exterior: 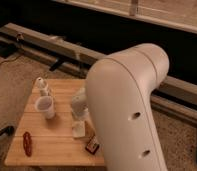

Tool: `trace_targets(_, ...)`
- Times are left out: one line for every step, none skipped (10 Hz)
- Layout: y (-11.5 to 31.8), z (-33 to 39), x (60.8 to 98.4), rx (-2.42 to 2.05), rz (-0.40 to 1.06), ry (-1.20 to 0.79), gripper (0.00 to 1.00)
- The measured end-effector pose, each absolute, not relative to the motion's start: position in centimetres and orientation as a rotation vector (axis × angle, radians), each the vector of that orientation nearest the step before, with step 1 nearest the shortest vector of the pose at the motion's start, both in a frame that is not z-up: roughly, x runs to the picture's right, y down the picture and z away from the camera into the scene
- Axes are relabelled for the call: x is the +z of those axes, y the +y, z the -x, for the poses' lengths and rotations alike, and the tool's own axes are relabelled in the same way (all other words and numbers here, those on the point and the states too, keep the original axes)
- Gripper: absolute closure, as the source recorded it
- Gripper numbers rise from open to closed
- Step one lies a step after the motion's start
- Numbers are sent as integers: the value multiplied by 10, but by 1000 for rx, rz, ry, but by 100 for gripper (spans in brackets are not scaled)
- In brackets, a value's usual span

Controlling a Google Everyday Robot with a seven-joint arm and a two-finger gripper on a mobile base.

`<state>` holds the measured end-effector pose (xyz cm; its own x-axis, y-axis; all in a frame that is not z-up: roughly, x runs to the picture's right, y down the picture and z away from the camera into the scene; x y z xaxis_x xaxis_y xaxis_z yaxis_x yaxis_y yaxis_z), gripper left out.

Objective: Wipe the white sponge on the table

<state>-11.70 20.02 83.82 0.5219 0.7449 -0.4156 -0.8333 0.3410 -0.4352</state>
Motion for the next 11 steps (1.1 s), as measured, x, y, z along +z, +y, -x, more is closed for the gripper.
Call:
trace_targets(210,127,832,1000,658,153,100)
trace_targets(219,133,827,975,659,155,100)
trace_targets(226,135,823,958,659,159,100)
trace_targets(230,133,821,953,657,164,100)
trace_targets(235,128,820,952,656,172,100)
trace_targets(238,119,820,963,653,179,100)
trace_targets(237,104,823,987,645,198,100)
trace_targets(237,100,824,993,642,204,100)
trace_targets(237,100,823,990,642,205,100)
trace_targets(237,100,823,988,641,207,100)
trace_targets(237,100,824,992,642,205,100)
